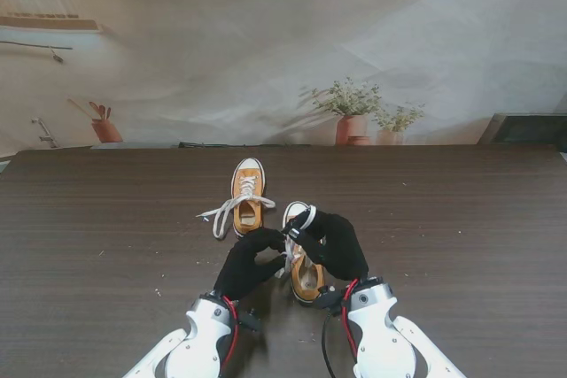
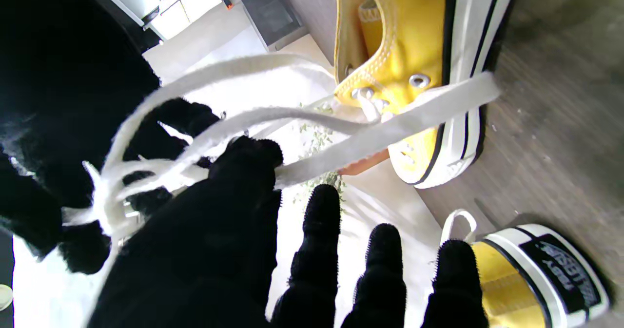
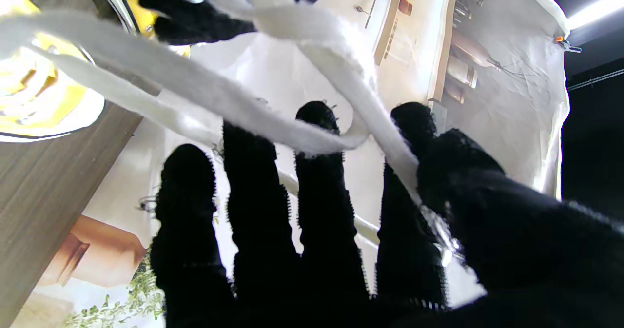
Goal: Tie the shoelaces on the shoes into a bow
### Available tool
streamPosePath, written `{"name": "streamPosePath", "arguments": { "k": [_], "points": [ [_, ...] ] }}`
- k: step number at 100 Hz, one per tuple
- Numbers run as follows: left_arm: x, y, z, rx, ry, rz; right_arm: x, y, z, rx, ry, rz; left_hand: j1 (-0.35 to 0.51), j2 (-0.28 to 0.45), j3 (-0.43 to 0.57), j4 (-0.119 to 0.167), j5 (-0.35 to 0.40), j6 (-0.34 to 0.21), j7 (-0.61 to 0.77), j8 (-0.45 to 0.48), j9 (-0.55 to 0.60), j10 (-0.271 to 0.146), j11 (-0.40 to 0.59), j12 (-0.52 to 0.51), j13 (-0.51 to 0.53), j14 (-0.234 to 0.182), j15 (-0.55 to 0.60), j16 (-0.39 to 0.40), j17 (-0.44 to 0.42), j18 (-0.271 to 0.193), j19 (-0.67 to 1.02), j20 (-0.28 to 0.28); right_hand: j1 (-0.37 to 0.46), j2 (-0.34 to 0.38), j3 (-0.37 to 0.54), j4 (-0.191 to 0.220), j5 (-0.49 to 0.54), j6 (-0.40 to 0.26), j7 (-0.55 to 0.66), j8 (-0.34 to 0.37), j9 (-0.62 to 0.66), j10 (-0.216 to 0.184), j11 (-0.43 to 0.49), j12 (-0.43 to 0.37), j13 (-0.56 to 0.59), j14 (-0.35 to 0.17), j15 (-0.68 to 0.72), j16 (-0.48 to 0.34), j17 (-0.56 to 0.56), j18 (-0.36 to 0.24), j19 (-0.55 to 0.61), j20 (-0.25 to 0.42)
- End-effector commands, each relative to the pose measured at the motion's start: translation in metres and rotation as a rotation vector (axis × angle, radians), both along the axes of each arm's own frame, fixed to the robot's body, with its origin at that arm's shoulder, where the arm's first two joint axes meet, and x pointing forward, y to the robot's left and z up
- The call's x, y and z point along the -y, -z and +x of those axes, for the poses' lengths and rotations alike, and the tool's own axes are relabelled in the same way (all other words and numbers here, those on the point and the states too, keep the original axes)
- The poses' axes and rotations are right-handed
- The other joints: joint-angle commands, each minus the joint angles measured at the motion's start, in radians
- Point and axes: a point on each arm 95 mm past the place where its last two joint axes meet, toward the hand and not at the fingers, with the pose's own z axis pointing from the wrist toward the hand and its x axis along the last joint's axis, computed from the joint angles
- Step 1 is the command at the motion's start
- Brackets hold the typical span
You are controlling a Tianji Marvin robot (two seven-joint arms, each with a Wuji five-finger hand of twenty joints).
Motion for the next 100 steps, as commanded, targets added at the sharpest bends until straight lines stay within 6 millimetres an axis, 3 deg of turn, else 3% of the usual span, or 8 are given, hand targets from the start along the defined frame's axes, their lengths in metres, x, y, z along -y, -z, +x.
{"name": "streamPosePath", "arguments": {
  "k": [1, 32, 47, 61, 69, 86, 96, 100],
  "points": [
    [0.001, -0.004, -0.002, 0.005, 0.0, -0.008, 0.0, 0.001, -0.001, -0.01, 0.001, -0.013, -0.014, -0.014, 0.04, -0.009, 0.068, -0.028, 0.04, -0.011, 0.016, -0.028, 0.01, 0.011, 0.023, -0.003, 0.007, -0.017, 0.009, 0.013, 0.008, 0.018, -0.046, 0.021, -0.026, -0.015, -0.004, -0.028, -0.007, -0.003, -0.041, 0.011, -0.026, -0.01, -0.029, 0.007, -0.022, -0.006, -0.027, 0.001, -0.024, 0.007],
    [-0.013, -0.007, -0.007, 0.014, -0.04, -0.013, 0.002, 0.003, 0.0, -0.016, 0.028, -0.068, -0.009, -0.008, 0.038, -0.012, 0.064, -0.019, 0.041, -0.01, 0.005, -0.028, 0.01, 0.009, 0.016, -0.005, 0.009, -0.018, 0.006, 0.009, 0.008, 0.019, -0.1, -0.093, 0.089, -0.04, 0.006, -0.099, 0.033, -0.057, -0.124, 0.037, -0.275, -0.147, -0.052, 0.048, -0.309, -0.127, -0.051, -0.011, -0.224, -0.136],
    [-0.02, -0.007, -0.01, 0.016, -0.066, -0.014, 0.007, 0.005, 0.003, 0.035, 0.076, -0.144, -0.003, -0.008, 0.037, -0.011, 0.064, -0.01, 0.041, -0.011, 0.005, -0.028, 0.009, 0.007, 0.016, -0.004, 0.01, -0.019, 0.005, 0.01, 0.009, 0.02, -0.117, -0.108, 0.106, -0.045, 0.036, -0.099, 0.06, -0.047, 0.088, 0.047, -0.371, -0.197, 0.104, 0.076, -0.301, -0.13, 0.079, 0.04, -0.188, -0.225],
    [-0.027, -0.006, -0.012, 0.017, -0.1, -0.009, 0.013, 0.008, 0.004, 0.088, 0.12, -0.215, -0.006, -0.012, 0.036, -0.011, 0.066, -0.017, 0.043, -0.01, 0.042, -0.031, 0.024, 0.01, 0.045, 0.001, 0.022, -0.015, 0.025, 0.02, 0.017, 0.023, -0.131, -0.109, 0.111, -0.048, 0.077, -0.099, 0.095, 0.028, 0.239, -0.035, -0.062, -0.041, 0.278, 0.012, -0.042, 0.004, 0.253, 0.046, 0.033, -0.163],
    [-0.031, -0.005, -0.013, 0.014, -0.118, 0.0, 0.014, 0.009, 0.005, 0.106, 0.128, -0.241, -0.031, -0.013, 0.041, -0.014, 0.058, -0.073, 0.05, 0.005, 0.282, -0.039, 0.026, 0.101, 0.206, 0.018, 0.082, -0.01, 0.137, 0.077, 0.054, 0.027, -0.127, -0.103, 0.107, -0.046, 0.093, -0.084, 0.114, 0.077, 0.257, -0.069, 0.134, 0.097, 0.291, -0.025, 0.195, 0.103, 0.334, 0.045, 0.165, -0.058],
    [-0.034, -0.005, -0.013, 0.017, -0.14, 0.014, 0.015, 0.012, 0.008, 0.156, 0.14, -0.278, -0.081, -0.057, 0.124, -0.032, 0.079, -0.069, 0.063, 0.005, 0.451, -0.006, 0.093, 0.148, 0.347, -0.003, 0.218, 0.007, 0.167, 0.093, 0.333, 0.019, -0.127, -0.105, 0.118, -0.045, 0.128, -0.069, 0.15, 0.285, 0.292, -0.103, 0.312, 0.238, 0.298, -0.073, 0.524, 0.156, 0.466, 0.01, 0.347, 0.117],
    [-0.035, -0.006, -0.014, 0.02, -0.152, 0.011, 0.016, 0.012, 0.009, 0.168, 0.14, -0.289, -0.103, -0.076, 0.159, -0.041, 0.09, -0.059, 0.058, -0.002, 0.512, 0.01, 0.185, 0.174, 0.406, -0.007, 0.304, 0.03, 0.079, 0.085, 0.747, -0.196, -0.132, -0.11, 0.131, -0.046, 0.15, -0.065, 0.144, 0.417, 0.301, -0.122, 0.376, 0.288, 0.3, -0.101, 0.636, 0.181, 0.534, -0.019, 0.424, 0.154],
    [-0.035, -0.006, -0.014, 0.02, -0.157, 0.011, 0.017, 0.012, 0.009, 0.176, 0.137, -0.298, -0.103, -0.081, 0.163, -0.04, 0.095, -0.052, 0.058, -0.005, 0.528, 0.019, 0.202, 0.177, 0.422, -0.01, 0.327, 0.038, 0.085, 0.087, 0.792, -0.215, -0.133, -0.107, 0.134, -0.045, 0.157, -0.052, 0.141, 0.451, 0.307, -0.127, 0.4, 0.304, 0.301, -0.116, 0.682, 0.197, 0.572, -0.031, 0.458, 0.164]
  ]
}}
